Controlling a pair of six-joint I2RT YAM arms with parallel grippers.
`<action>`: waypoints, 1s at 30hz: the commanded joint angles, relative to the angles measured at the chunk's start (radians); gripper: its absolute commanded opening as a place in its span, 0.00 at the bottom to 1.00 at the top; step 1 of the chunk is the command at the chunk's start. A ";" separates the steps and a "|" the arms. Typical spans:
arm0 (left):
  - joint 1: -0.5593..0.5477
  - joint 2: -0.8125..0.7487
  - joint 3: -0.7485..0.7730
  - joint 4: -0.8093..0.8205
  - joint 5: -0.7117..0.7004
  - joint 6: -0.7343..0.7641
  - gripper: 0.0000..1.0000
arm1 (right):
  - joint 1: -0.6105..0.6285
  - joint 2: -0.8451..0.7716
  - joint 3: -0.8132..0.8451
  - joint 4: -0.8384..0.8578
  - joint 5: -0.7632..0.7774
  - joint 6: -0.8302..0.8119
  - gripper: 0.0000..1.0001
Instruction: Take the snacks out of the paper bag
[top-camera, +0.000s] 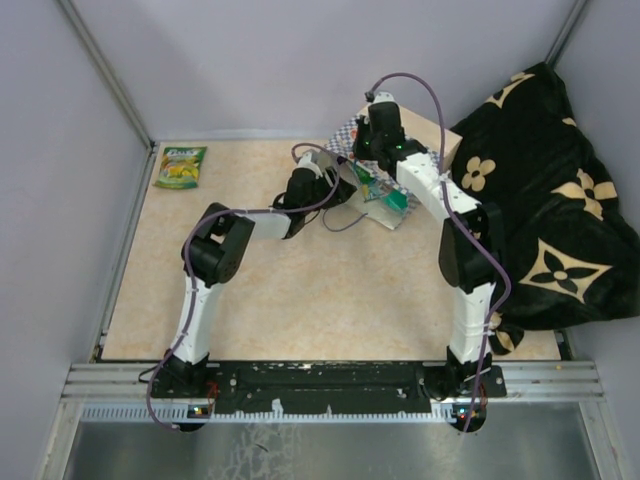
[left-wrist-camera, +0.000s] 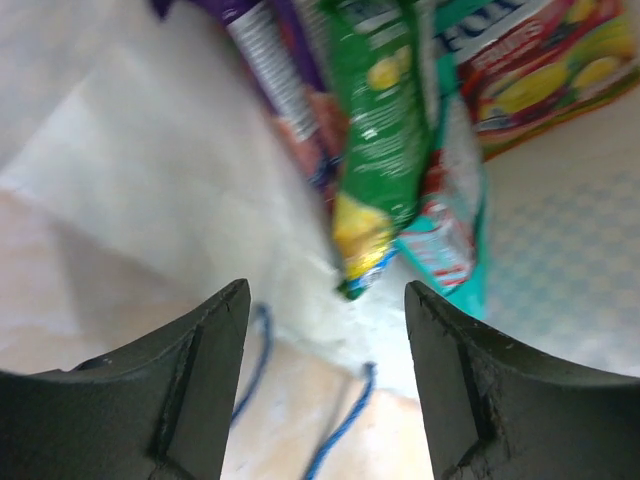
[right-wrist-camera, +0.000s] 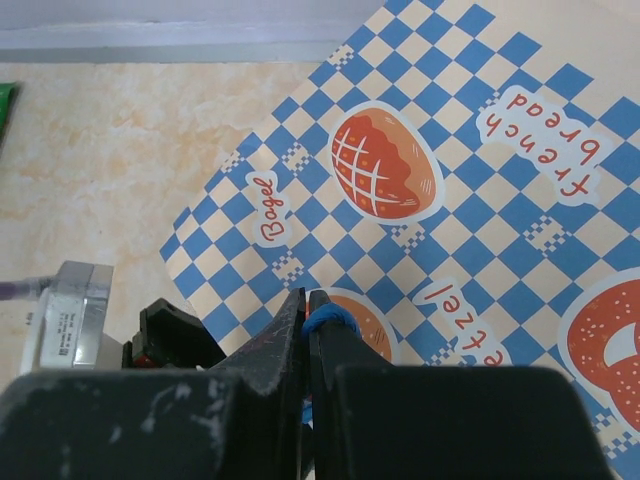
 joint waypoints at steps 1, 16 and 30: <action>0.003 -0.081 -0.098 -0.034 -0.118 0.114 0.70 | -0.015 -0.104 -0.005 0.068 0.036 -0.022 0.00; -0.010 -0.005 0.053 -0.009 -0.014 0.149 0.72 | -0.015 -0.108 0.000 0.062 0.031 -0.016 0.00; -0.024 0.165 0.248 -0.077 -0.114 0.133 0.65 | -0.015 -0.122 -0.010 0.063 0.027 -0.007 0.00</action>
